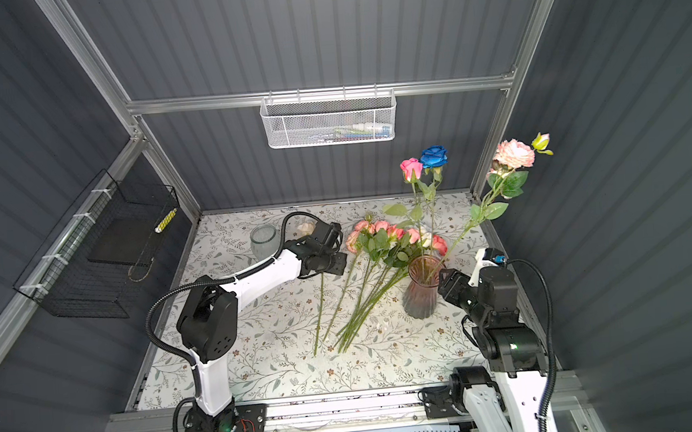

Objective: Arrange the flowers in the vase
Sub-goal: 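Open the left gripper, move back to the bunch, close on a stem, then lift the pink spray rose with the left gripper while the right releases the vase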

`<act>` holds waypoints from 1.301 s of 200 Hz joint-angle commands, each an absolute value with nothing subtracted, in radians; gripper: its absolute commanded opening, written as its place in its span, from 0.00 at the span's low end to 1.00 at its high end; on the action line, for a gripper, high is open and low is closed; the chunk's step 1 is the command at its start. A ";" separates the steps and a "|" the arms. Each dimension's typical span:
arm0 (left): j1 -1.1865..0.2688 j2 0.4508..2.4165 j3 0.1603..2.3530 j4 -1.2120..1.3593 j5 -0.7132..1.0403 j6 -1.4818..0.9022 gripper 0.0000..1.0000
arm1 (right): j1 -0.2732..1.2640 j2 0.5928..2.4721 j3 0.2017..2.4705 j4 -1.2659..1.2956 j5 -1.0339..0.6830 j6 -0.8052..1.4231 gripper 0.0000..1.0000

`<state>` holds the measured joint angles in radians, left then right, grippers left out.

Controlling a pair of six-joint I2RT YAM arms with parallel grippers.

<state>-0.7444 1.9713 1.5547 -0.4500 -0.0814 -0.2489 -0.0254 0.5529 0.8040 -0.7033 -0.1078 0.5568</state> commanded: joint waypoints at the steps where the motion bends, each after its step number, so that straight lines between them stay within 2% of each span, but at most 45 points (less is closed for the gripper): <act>1: -0.770 2.042 1.609 -0.473 0.023 -0.200 0.56 | -0.025 0.550 0.802 -0.692 -0.112 0.552 0.65; 64: -0.770 2.151 1.635 -0.501 -0.050 -0.203 0.43 | -0.025 0.535 0.821 -0.723 -0.109 0.550 0.65; 127: -0.769 2.104 1.566 -0.451 0.000 -0.240 0.12 | -0.025 0.529 0.860 -0.752 -0.110 0.552 0.65; 198: -0.767 1.912 1.509 -0.398 0.007 -0.290 0.02 | -0.024 0.531 0.957 -0.788 -0.164 0.554 0.65; 237: -0.767 1.770 1.465 -0.372 -0.061 -0.329 0.00 | -0.023 0.543 1.007 -0.761 -0.287 0.566 0.63; 260: -0.768 1.625 1.326 -0.271 -0.076 -0.322 0.00 | -0.017 0.543 1.051 -0.740 -0.391 0.590 0.63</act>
<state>-0.7696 1.7557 1.4494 -0.3656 -0.0410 -0.3084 -0.0254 0.5407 0.9958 -0.7700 -0.2520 0.5663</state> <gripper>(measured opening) 0.080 0.630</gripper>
